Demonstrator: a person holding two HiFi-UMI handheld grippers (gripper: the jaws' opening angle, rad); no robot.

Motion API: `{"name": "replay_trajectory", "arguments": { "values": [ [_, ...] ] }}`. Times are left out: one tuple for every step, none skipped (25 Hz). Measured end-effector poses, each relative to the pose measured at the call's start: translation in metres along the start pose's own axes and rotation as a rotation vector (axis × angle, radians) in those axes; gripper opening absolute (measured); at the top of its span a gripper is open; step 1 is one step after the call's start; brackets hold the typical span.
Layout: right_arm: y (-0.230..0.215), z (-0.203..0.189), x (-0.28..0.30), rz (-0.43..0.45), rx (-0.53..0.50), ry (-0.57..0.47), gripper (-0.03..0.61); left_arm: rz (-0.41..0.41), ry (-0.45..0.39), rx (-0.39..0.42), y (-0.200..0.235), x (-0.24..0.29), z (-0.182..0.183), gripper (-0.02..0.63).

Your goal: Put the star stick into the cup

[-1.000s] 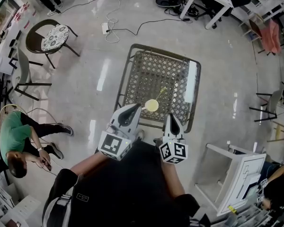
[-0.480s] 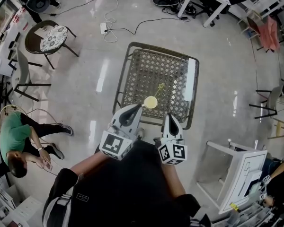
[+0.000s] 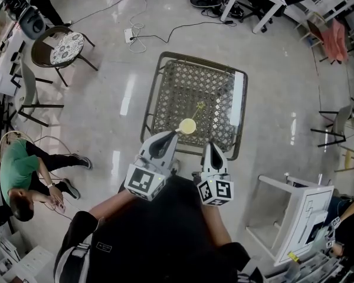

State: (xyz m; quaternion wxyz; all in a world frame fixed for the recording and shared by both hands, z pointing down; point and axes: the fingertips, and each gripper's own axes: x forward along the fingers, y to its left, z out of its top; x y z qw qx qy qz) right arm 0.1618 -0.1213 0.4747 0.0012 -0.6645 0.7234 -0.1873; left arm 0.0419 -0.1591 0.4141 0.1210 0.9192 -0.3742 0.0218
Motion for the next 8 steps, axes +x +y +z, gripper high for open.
{"name": "replay_trajectory", "arguments": {
  "values": [
    [0.0000, -0.0003, -0.0006, 0.000, 0.000, 0.000, 0.011, 0.000, 0.000, -0.001, -0.0004, -0.0003, -0.0004, 0.017],
    [0.0002, -0.0005, -0.0011, 0.000, 0.000, 0.000, 0.011, -0.003, 0.001, 0.001, -0.0010, -0.0006, -0.0007, 0.017],
    [0.0006, -0.0006, -0.0015, 0.001, 0.000, -0.002, 0.011, -0.005, 0.002, 0.003, -0.0014, -0.0010, -0.0007, 0.017],
    [0.0013, -0.0009, -0.0018, 0.001, 0.001, -0.003, 0.011, -0.007, 0.002, 0.004, -0.0014, -0.0016, -0.0006, 0.017],
    [0.0019, -0.0014, -0.0021, 0.001, 0.001, -0.004, 0.011, -0.007, 0.003, 0.005, -0.0012, -0.0022, -0.0006, 0.017],
    [0.0024, -0.0019, -0.0026, 0.000, 0.002, -0.005, 0.011, -0.008, 0.004, 0.006, -0.0012, -0.0029, -0.0007, 0.017],
    [0.0029, -0.0023, -0.0032, 0.001, 0.002, -0.006, 0.011, -0.008, 0.004, 0.007, -0.0013, -0.0037, -0.0009, 0.017],
    [0.0033, -0.0027, -0.0038, 0.001, 0.002, -0.006, 0.011, -0.009, 0.004, 0.008, -0.0015, -0.0044, -0.0011, 0.017]
  ]
}}
